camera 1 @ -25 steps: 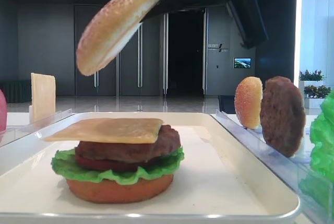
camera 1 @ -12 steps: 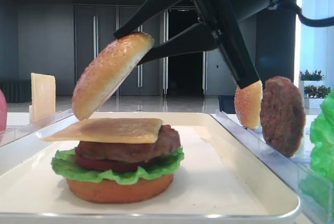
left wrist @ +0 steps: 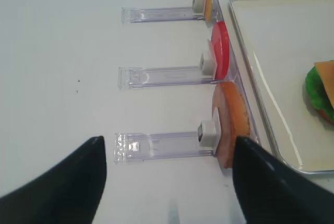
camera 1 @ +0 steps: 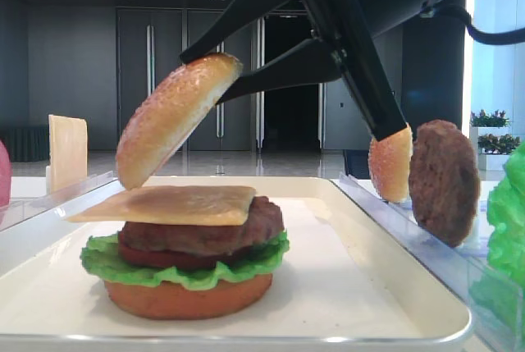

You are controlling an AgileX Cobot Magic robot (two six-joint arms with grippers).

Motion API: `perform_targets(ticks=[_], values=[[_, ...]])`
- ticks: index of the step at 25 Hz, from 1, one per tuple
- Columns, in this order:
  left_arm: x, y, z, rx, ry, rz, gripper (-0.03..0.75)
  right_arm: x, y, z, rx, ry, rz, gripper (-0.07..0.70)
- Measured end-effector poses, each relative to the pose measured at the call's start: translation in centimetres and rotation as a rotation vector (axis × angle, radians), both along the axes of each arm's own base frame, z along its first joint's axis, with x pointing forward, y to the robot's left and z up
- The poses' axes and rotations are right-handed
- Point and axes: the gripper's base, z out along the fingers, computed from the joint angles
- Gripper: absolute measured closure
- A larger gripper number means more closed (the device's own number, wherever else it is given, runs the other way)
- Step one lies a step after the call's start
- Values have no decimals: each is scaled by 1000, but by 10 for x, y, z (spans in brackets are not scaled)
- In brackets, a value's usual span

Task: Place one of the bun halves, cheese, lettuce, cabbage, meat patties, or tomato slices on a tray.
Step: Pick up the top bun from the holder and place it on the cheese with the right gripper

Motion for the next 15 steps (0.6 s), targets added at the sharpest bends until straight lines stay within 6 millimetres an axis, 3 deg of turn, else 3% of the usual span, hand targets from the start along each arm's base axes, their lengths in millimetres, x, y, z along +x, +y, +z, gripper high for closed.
perform_targets(ticks=[15], values=[[0, 0, 0, 0, 0, 0, 141, 1, 0, 1, 14, 7, -14, 410]])
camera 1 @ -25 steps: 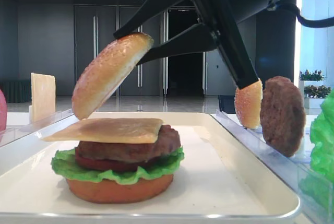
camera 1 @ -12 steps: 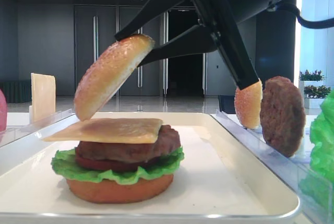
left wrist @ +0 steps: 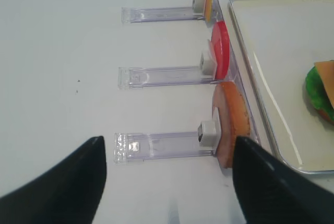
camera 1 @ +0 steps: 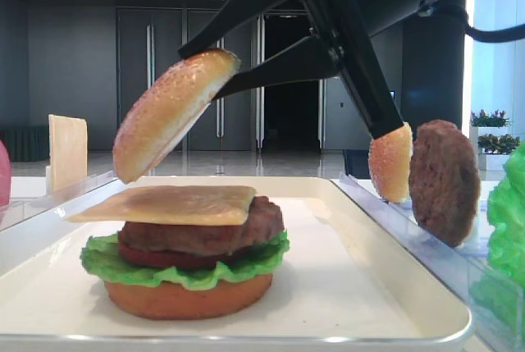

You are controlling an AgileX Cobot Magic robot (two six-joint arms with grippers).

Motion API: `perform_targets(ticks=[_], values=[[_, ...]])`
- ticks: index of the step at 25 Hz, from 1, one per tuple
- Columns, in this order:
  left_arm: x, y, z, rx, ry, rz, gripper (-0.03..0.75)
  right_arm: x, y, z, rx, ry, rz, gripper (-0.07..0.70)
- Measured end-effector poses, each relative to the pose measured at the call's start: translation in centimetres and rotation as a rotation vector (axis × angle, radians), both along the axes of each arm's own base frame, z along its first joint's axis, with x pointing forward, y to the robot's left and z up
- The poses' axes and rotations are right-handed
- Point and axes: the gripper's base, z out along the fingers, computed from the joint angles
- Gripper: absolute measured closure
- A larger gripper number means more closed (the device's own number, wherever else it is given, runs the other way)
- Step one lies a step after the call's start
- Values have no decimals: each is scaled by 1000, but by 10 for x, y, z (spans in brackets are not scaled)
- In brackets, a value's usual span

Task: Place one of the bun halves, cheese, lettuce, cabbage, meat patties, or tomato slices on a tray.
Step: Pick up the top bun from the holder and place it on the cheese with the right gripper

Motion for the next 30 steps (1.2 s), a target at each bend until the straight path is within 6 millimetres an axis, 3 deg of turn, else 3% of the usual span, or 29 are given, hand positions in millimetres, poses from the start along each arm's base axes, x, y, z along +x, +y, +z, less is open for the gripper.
perform_targets(ticks=[23, 30], values=[[0, 0, 0, 0, 0, 0, 141, -2, 2, 0, 4, -6, 14, 412], [0, 0, 0, 0, 0, 0, 141, -4, 8, -9, -17, 18, 26, 412]])
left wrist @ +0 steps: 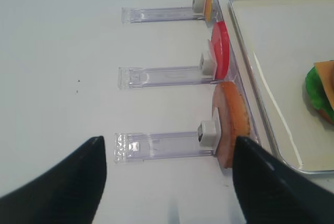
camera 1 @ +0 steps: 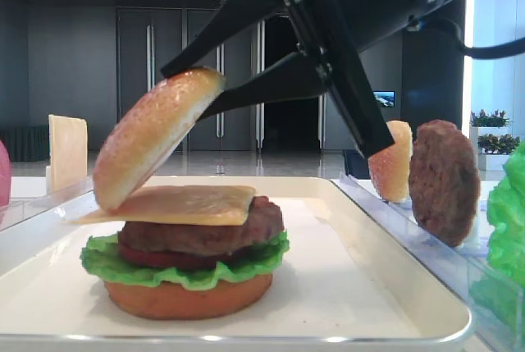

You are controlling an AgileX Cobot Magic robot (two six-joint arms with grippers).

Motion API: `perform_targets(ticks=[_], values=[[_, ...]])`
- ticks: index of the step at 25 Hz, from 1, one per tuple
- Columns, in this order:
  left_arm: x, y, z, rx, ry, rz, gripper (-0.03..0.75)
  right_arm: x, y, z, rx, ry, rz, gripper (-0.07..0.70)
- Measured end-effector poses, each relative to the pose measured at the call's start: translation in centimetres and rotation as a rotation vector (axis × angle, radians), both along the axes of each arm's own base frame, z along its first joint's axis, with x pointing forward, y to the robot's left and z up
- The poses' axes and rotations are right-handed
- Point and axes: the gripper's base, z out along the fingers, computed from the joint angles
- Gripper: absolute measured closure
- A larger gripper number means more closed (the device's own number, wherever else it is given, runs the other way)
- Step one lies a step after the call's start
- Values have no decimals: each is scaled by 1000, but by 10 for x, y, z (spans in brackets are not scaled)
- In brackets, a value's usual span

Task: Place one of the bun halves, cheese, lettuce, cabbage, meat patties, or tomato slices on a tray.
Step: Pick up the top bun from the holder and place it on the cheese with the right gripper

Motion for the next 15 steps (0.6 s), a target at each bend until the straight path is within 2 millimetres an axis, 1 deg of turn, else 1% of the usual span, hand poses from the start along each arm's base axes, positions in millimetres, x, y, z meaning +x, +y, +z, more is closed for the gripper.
perform_targets(ticks=[2, 15], values=[[0, 0, 0, 0, 0, 0, 141, 0, 1, -3, -1, 11, 2, 412], [0, 0, 0, 0, 0, 0, 141, 0, 1, -3, -2, 11, 3, 412]])
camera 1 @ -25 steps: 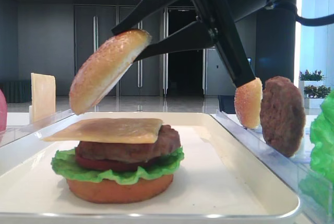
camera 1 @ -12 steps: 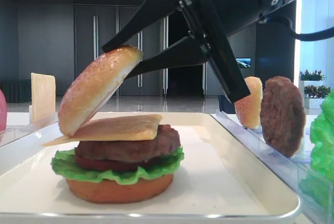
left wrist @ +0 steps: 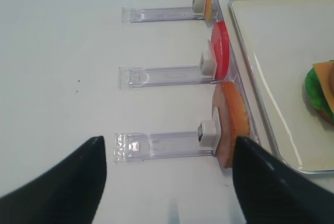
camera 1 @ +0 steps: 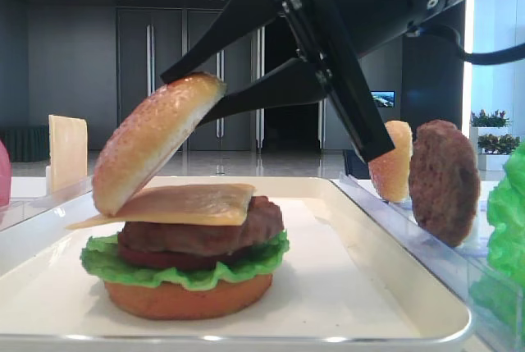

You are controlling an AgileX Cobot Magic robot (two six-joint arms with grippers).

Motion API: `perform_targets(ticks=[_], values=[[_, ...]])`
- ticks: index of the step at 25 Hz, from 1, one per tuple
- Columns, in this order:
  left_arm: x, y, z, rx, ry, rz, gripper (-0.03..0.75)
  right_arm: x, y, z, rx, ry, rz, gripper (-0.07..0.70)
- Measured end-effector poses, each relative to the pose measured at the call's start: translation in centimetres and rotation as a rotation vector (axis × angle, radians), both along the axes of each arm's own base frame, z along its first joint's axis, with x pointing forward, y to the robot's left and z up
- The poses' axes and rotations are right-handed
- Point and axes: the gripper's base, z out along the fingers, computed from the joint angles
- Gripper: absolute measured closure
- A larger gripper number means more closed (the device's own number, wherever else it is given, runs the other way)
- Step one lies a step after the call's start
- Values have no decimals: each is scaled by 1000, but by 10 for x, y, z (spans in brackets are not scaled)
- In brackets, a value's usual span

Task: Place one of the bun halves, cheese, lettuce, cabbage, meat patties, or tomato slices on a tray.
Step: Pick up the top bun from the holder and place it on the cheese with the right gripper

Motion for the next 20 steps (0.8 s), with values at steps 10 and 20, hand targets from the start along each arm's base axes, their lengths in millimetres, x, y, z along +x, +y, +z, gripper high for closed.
perform_targets(ticks=[10, 20], values=[[0, 0, 0, 0, 0, 0, 141, -1, -1, -1, -19, -4, 20, 412], [0, 0, 0, 0, 0, 0, 141, 1, -3, -1, -19, -5, 11, 412]])
